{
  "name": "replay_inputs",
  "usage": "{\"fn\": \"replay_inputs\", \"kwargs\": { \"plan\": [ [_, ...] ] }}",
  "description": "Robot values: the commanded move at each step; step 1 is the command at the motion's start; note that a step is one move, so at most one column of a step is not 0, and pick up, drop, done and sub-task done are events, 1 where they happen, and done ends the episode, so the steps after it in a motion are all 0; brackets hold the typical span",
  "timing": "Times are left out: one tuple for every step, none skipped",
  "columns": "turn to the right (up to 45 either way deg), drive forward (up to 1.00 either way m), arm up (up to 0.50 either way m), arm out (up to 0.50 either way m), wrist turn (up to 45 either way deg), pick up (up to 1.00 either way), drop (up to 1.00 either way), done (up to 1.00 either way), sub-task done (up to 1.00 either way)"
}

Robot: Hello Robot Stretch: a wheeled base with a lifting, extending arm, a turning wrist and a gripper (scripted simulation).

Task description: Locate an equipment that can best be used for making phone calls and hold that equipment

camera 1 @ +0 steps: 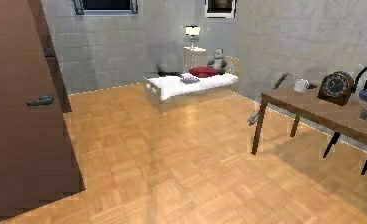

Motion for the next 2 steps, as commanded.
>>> {"fn": "replay_inputs", "kwargs": {
  "plan": [
    [21.0, 0.0, 0.0, 0.0, 0.0, 0.0, 0.0, 0.0, 0.0],
    [0.0, 1.0, 0.0, 0.0, 0.0, 0.0, 0.0, 0.0, 0.0]
  ]
}}
